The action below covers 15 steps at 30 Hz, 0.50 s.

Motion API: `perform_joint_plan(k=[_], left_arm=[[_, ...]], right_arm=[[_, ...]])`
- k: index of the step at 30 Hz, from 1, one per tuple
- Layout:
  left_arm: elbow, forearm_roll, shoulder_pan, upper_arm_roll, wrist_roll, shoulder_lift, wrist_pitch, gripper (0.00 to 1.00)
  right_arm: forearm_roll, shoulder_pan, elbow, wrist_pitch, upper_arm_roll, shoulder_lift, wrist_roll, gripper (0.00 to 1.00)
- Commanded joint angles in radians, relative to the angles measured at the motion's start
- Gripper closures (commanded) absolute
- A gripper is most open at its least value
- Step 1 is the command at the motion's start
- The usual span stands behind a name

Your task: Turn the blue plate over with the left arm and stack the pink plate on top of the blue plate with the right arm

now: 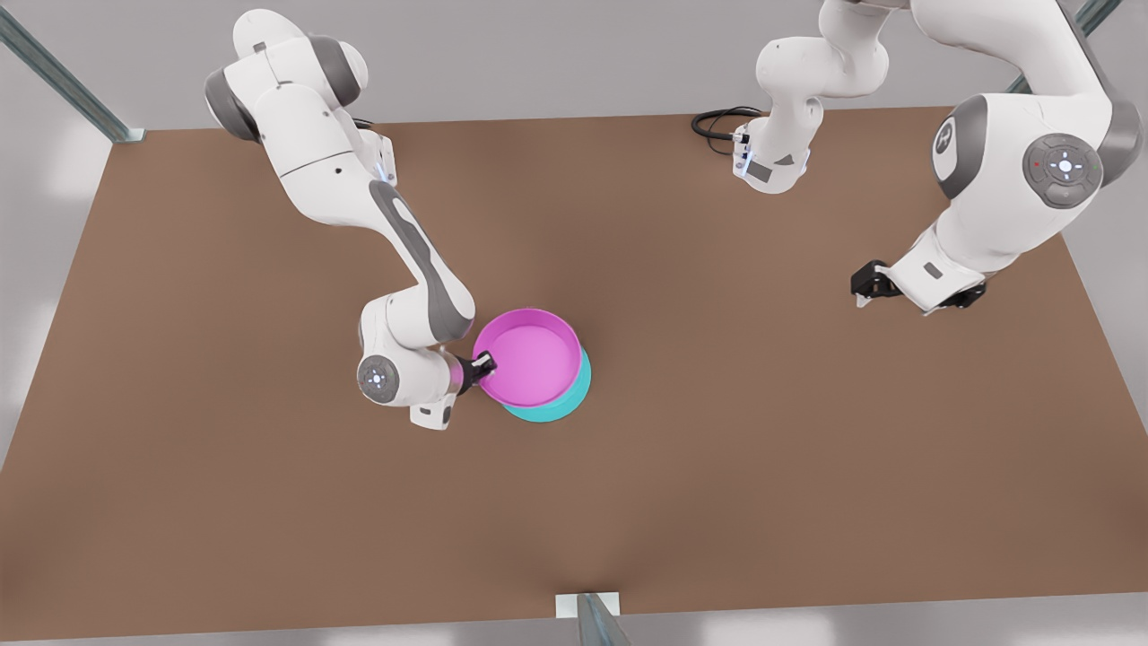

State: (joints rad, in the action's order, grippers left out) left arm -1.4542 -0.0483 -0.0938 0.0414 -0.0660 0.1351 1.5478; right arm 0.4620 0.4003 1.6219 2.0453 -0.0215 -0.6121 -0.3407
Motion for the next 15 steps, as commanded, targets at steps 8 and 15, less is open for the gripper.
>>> perform_joint_plan(k=[8, 15], left_arm=[[0.0, 0.002, 0.0, 0.0, 0.0, 0.0, 0.0, 0.0], [0.0, 0.001, 0.0, 0.0, -0.002, 0.0, 0.002, 0.0]], right_arm=[[-0.271, -0.112, -0.164, -0.41, 0.037, 0.212, 0.256, 0.0], [-0.546, -0.322, -0.26, -0.502, 0.046, 0.347, 0.269, 0.0]])
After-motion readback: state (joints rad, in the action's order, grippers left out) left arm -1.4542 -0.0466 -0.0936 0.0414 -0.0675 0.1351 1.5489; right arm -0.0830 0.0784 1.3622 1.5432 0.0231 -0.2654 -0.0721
